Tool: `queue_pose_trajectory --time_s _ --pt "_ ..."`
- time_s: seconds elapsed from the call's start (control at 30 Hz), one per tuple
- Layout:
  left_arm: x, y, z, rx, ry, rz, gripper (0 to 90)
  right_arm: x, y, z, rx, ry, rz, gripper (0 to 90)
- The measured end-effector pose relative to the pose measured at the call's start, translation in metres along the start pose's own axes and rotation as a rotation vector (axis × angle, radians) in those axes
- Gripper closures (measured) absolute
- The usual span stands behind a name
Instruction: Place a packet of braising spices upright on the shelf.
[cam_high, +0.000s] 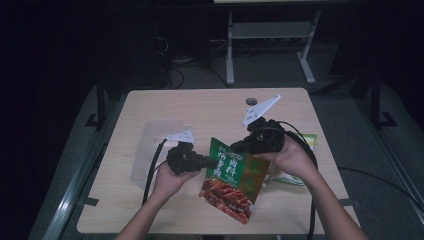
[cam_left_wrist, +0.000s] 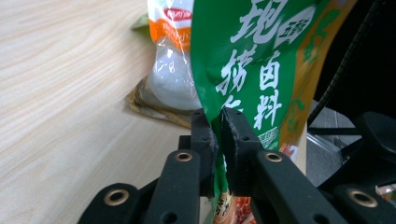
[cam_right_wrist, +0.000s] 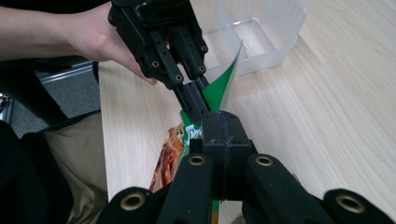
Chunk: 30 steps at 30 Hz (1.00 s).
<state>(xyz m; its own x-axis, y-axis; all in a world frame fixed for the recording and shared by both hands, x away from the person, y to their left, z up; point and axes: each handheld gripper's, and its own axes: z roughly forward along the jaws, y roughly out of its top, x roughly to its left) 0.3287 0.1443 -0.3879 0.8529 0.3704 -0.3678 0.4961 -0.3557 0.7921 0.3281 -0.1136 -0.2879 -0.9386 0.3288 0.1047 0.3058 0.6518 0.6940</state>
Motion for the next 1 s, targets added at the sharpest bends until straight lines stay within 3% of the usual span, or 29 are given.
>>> queue_pose_trajectory --time_s 0.2,0.27,0.37,0.5,0.6,0.8,0.93,1.0 --pt "-0.007 -0.002 -0.005 -0.030 0.038 0.043 87.2 -0.001 -0.002 -0.002 -0.012 -0.028 0.006 89.2" --pt "-0.010 -0.002 -0.006 -0.033 0.049 0.058 87.6 -0.002 -0.005 -0.003 -0.024 -0.024 0.019 84.4" --pt "-0.012 -0.002 -0.008 -0.033 0.061 0.078 87.8 -0.005 -0.014 -0.002 -0.028 -0.029 0.055 67.4" --pt "-0.011 -0.004 -0.012 -0.033 0.077 0.089 87.8 -0.010 -0.036 -0.006 -0.088 -0.019 0.120 46.6" --pt "-0.011 -0.005 -0.016 -0.032 0.092 0.098 87.9 -0.011 -0.049 -0.010 -0.128 -0.009 0.142 42.3" --pt "-0.012 -0.008 -0.019 -0.034 0.103 0.094 88.0 -0.008 -0.071 -0.010 -0.155 -0.020 0.161 39.0" --pt "-0.013 -0.008 -0.021 -0.029 0.106 0.106 88.1 -0.009 -0.089 -0.001 -0.159 -0.007 0.208 38.9" --pt "-0.013 -0.008 -0.021 -0.028 0.109 0.111 88.1 -0.009 -0.100 0.012 -0.153 0.016 0.238 40.7"
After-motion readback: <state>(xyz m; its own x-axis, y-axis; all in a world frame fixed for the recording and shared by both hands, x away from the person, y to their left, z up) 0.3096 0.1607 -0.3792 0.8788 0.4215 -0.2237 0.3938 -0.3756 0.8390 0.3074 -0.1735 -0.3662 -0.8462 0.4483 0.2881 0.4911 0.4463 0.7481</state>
